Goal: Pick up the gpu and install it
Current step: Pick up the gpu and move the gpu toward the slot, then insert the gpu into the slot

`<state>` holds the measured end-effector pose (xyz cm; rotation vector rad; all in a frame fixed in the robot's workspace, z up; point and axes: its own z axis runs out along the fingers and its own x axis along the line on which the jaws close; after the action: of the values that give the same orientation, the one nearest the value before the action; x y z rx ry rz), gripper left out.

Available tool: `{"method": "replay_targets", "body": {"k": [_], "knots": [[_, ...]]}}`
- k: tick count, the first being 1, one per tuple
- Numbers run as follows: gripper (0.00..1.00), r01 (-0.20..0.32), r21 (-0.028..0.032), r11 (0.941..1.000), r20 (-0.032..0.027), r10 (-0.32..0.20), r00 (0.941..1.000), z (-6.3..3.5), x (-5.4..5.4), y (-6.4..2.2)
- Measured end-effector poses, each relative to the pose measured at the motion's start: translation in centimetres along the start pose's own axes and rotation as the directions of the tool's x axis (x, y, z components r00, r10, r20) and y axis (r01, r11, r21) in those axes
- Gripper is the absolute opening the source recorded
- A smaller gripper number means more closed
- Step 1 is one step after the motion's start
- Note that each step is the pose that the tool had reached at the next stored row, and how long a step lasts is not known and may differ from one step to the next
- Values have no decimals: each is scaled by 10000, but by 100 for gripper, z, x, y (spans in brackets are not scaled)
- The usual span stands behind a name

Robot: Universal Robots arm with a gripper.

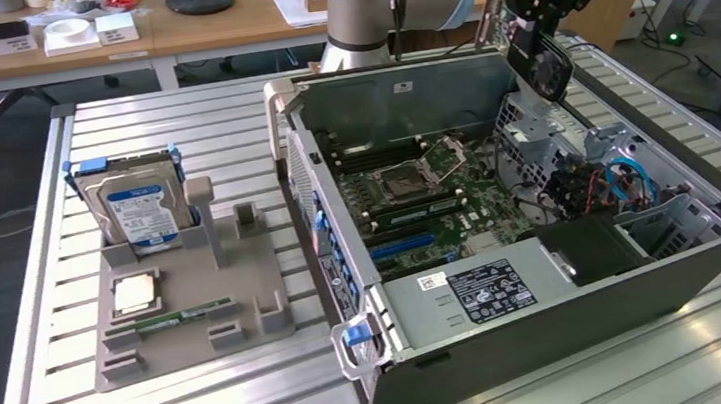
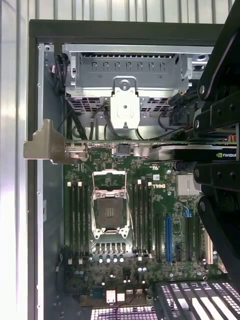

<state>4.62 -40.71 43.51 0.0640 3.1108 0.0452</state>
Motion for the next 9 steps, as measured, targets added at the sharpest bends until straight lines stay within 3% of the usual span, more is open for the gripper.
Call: {"method": "replay_targets", "body": {"k": [9], "knots": [[26,1,2,10000,0,-1,10000,-1,-1,-1]]}}
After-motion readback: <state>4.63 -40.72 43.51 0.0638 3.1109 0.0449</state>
